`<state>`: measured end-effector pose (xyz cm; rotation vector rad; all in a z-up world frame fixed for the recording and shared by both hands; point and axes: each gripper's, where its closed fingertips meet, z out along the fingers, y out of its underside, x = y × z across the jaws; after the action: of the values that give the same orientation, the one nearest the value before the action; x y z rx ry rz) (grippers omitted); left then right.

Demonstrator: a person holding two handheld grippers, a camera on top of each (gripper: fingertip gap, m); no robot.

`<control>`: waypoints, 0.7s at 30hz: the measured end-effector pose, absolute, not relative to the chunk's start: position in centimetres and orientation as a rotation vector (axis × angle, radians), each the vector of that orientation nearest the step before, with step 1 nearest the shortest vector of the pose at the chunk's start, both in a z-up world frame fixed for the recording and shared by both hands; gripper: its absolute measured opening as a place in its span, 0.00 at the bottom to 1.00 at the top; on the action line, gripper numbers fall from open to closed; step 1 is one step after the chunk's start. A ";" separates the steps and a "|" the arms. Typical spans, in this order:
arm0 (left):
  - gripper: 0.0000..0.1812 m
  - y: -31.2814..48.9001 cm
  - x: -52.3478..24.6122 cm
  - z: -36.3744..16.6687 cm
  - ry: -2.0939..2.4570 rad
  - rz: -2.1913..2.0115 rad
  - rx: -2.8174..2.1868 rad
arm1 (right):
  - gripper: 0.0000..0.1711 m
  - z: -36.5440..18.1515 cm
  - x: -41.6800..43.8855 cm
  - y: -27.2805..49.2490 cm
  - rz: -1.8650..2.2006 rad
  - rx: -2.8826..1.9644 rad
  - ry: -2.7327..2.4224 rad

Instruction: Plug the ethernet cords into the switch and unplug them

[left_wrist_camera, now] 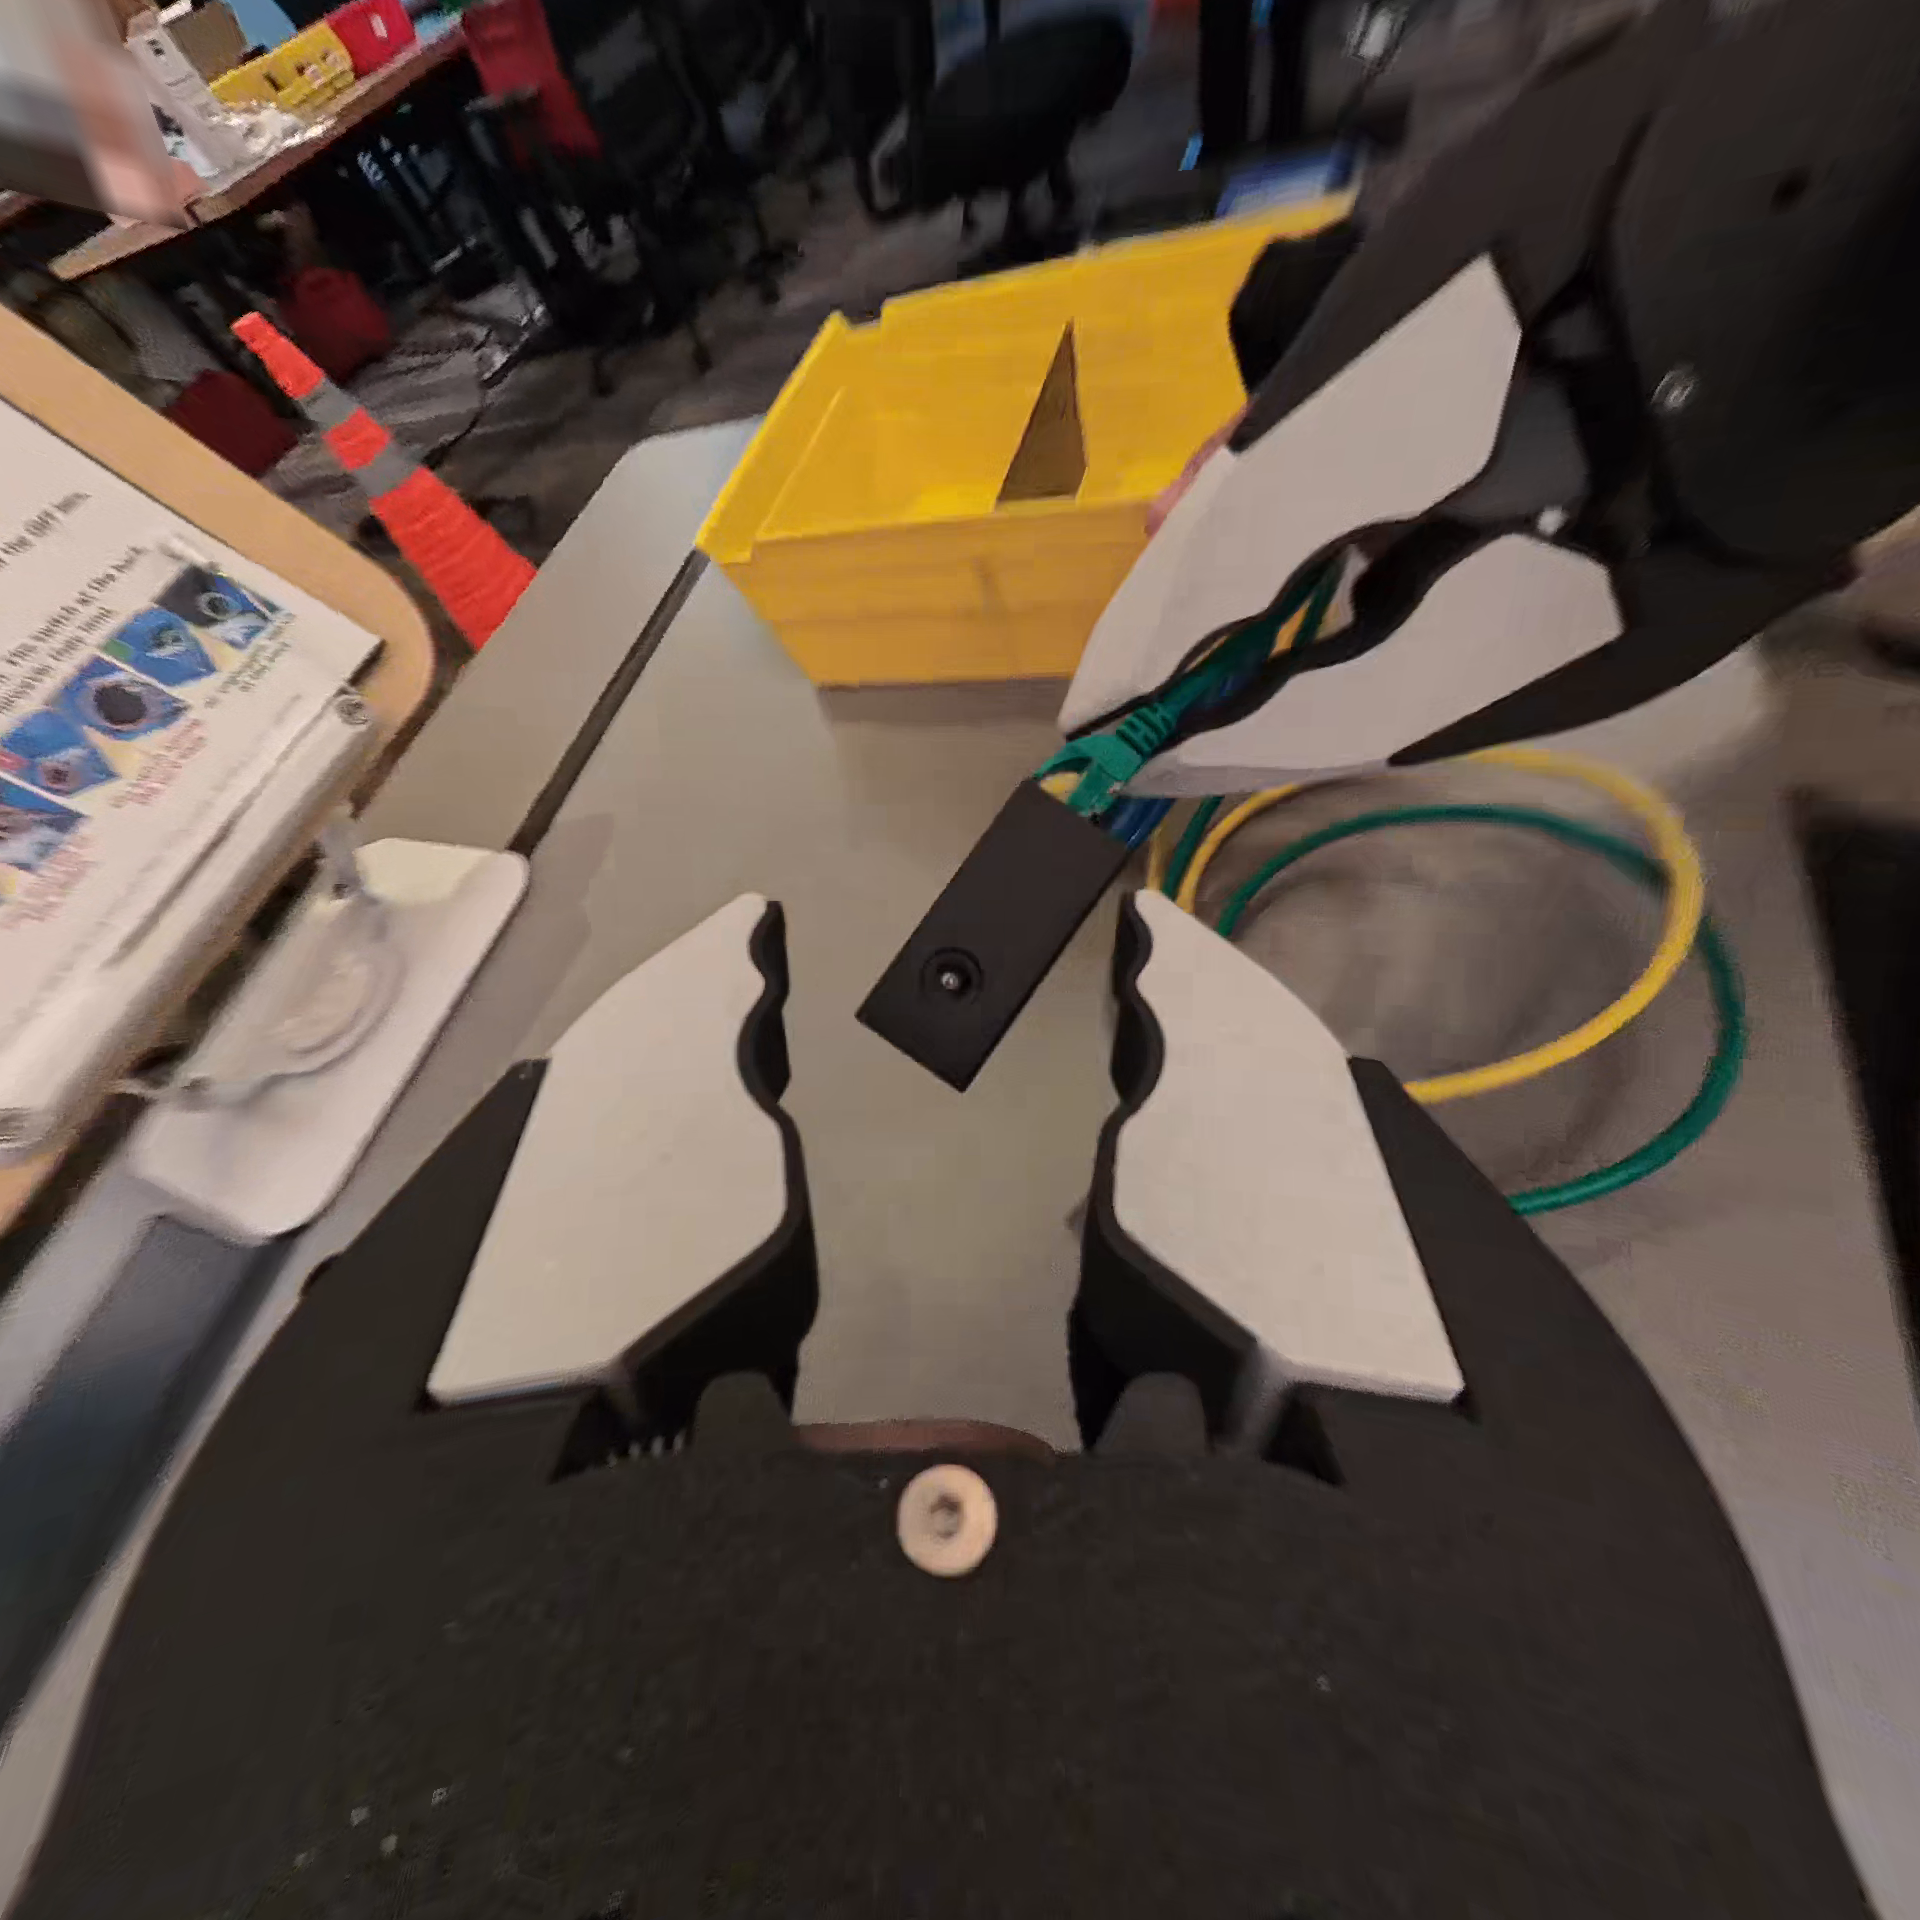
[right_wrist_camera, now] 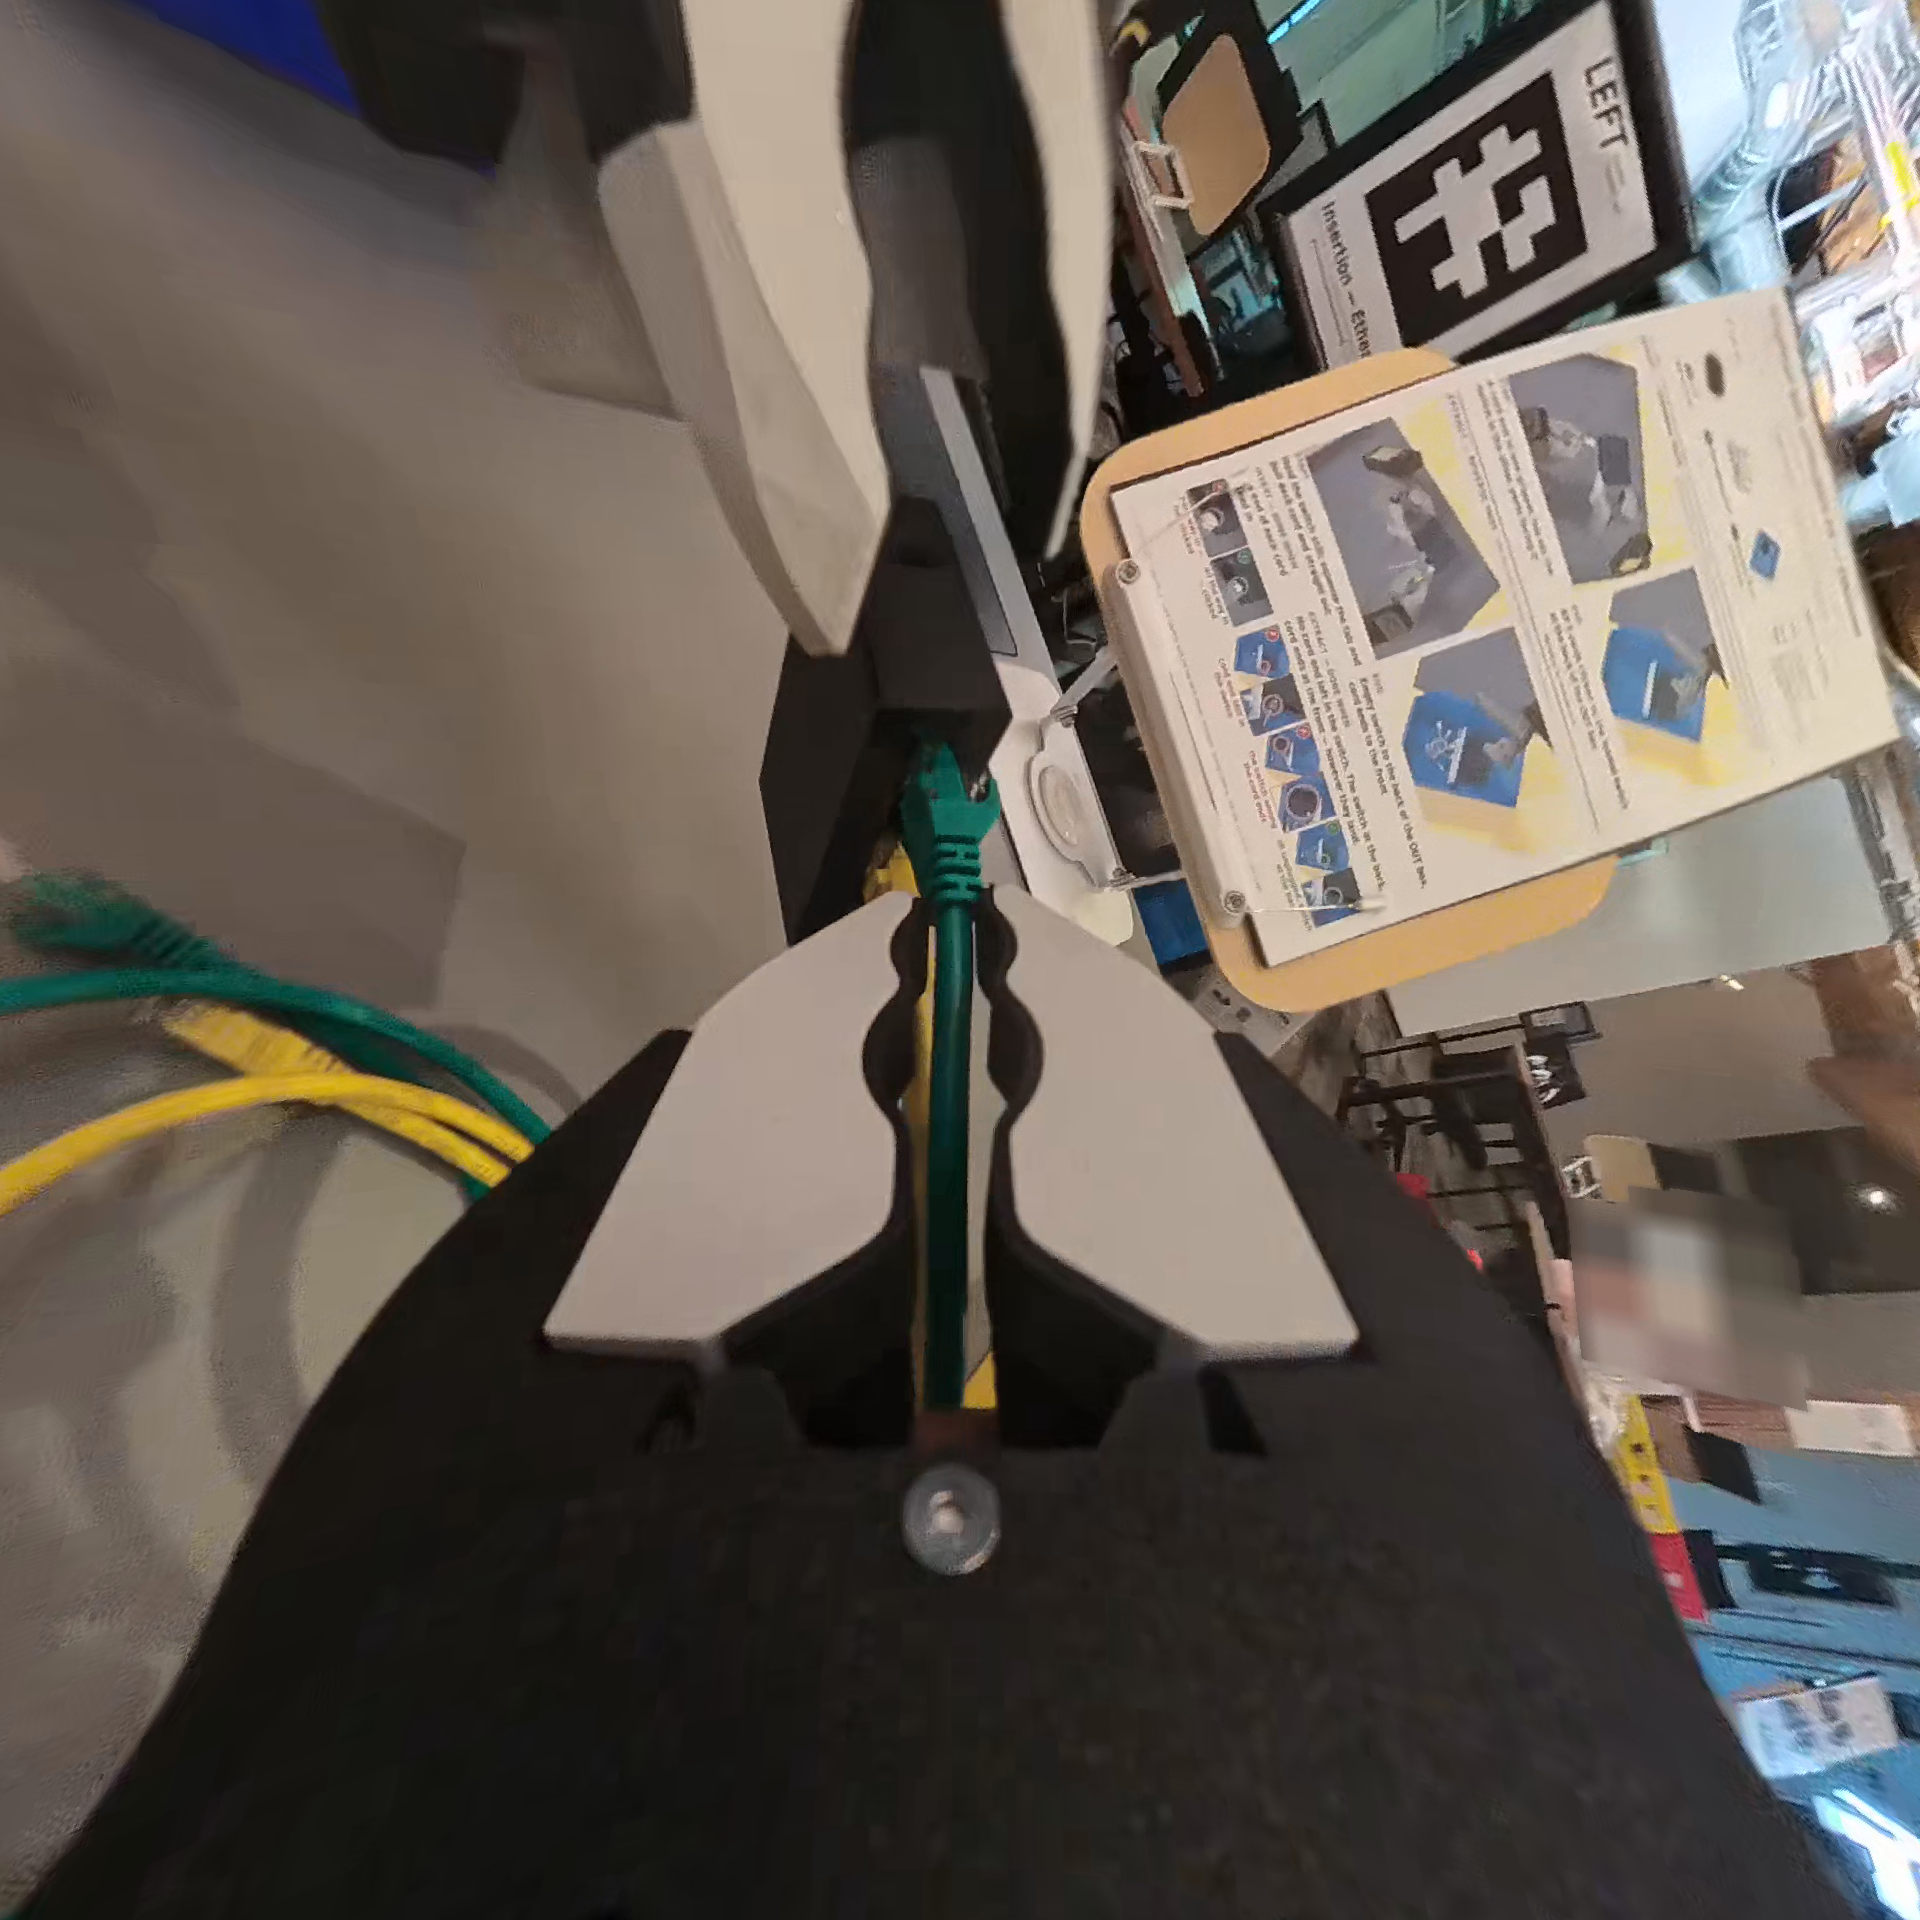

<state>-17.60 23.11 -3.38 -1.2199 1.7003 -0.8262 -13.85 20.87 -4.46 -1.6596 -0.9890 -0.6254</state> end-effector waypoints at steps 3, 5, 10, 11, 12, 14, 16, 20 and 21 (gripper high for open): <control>0.23 22.5 -18.0 -4.5 1.792 -0.600 -1.136 | 0.05 -5.3 -14.5 20.9 -0.645 -1.660 -1.034; 0.17 22.0 -18.0 -5.1 1.818 -0.521 -1.058 | 0.05 -5.5 -14.8 20.8 -0.634 -1.663 -1.045; 0.18 21.8 -17.9 -6.5 1.852 -0.390 -1.004 | 0.05 -6.0 -15.2 20.4 -0.635 -1.664 -1.108; 0.18 22.0 -17.9 -6.8 1.865 -0.382 -1.026 | 0.05 -6.2 -15.3 20.4 -0.644 -1.658 -1.122; 0.19 22.2 -18.1 -7.1 1.873 -0.377 -1.049 | 0.05 -6.4 -15.3 20.4 -0.652 -1.653 -1.131; 0.22 22.4 -18.3 -7.7 1.895 -0.389 -1.083 | 0.05 -6.7 -15.5 20.3 -0.655 -1.656 -1.154; 0.23 22.1 -18.4 -8.4 1.928 -0.400 -1.102 | 0.05 -7.0 -15.9 20.0 -0.647 -1.640 -1.197; 0.23 21.9 -18.1 -10.3 1.989 -0.306 -1.091 | 0.05 -7.4 -17.0 19.5 -0.625 -1.600 -1.265; 0.20 21.7 -17.9 -10.6 1.995 -0.299 -1.075 | 0.05 -7.5 -17.1 19.4 -0.636 -1.587 -1.274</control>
<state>-17.91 21.69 -10.56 -1.0751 1.9952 -0.2994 -17.13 19.42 -7.47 -1.5865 -1.2743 -0.6362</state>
